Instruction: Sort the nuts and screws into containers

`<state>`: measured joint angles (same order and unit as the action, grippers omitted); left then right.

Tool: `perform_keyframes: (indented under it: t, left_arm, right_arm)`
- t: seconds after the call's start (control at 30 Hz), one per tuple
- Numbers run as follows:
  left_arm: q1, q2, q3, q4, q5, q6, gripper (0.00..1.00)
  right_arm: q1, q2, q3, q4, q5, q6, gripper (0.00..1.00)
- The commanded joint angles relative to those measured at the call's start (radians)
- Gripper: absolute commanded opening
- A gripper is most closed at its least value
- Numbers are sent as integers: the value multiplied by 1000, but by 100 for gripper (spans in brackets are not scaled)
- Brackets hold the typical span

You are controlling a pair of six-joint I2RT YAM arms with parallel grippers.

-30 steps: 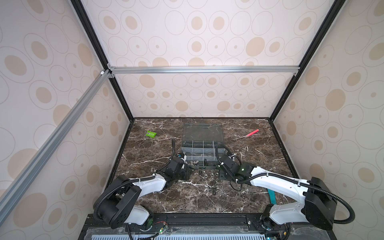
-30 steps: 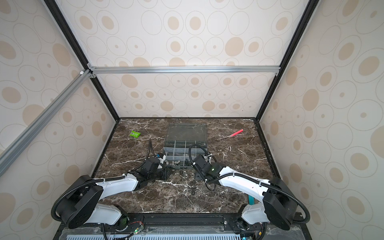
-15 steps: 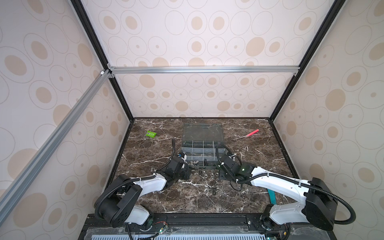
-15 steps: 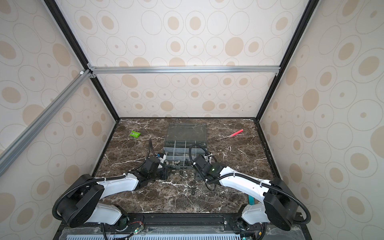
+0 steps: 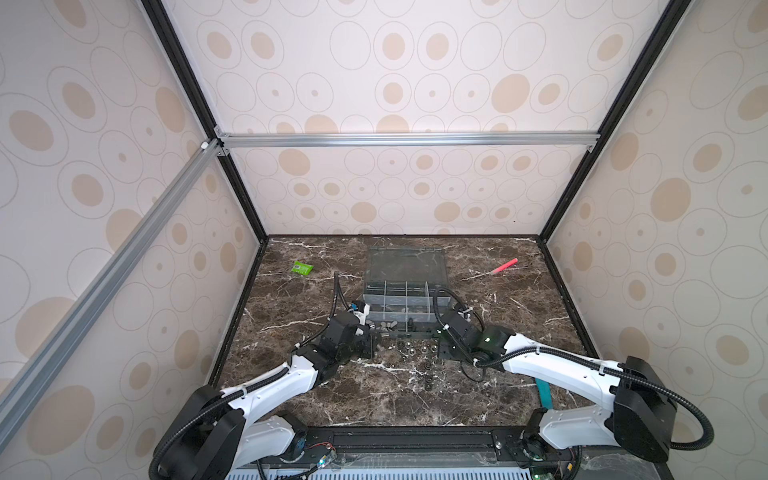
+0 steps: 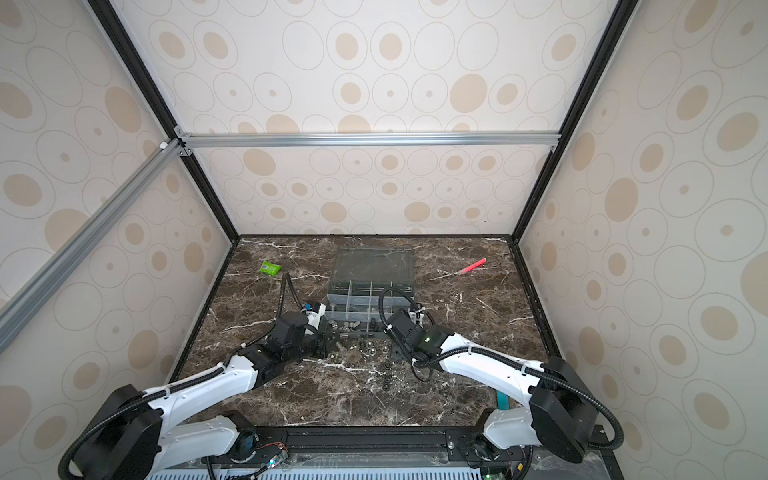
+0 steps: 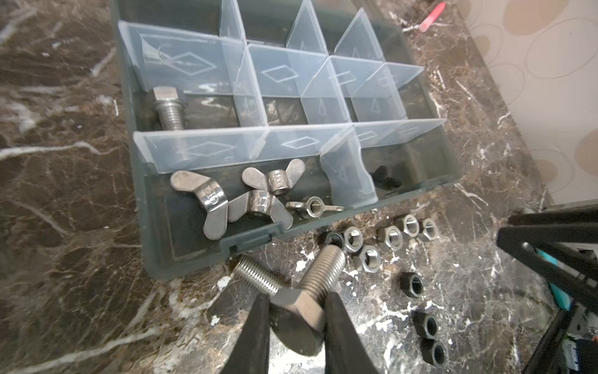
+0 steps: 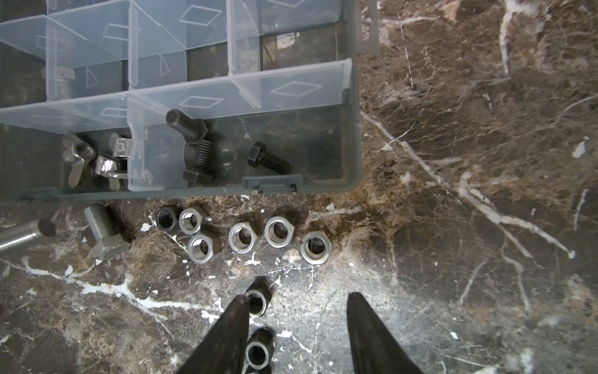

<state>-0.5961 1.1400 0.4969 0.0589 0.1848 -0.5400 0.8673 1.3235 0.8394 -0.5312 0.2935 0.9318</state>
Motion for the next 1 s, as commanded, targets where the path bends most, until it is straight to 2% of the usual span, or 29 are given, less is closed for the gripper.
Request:
perform_keyframes:
  t: [0.0,0.1,0.3,0.43,0.7,0.8,0.87,0.97]
  left_arm:
    - [18,-26,100,-30,-17,52,20]
    - [49,19,163,-16,-24,78,21]
    - [139,203,275,5,-4,125,20]
    - [190,313,334,8,40,143,20]
    - [213,407,391,10,77,166,22]
    - [216,420,394,15,78,160,29]
    - [217,423,392,15,80,155,38]
    - [217,414,380,15,76,149,41]
  right_arm:
    - [-2,-18,-17,-21,30,18,53]
    - [-3,-24,-17,-22,33,16,52]
    - [-3,-40,-20,-31,38,15,53]
    - [-2,-59,-31,-35,45,22,52]
    - [-2,-80,-36,-51,61,26,53]
    - [-2,-81,-37,-53,61,28,53]
    - [-3,-81,-37,-57,61,28,53]
    - [-2,-84,-40,-58,61,29,53]
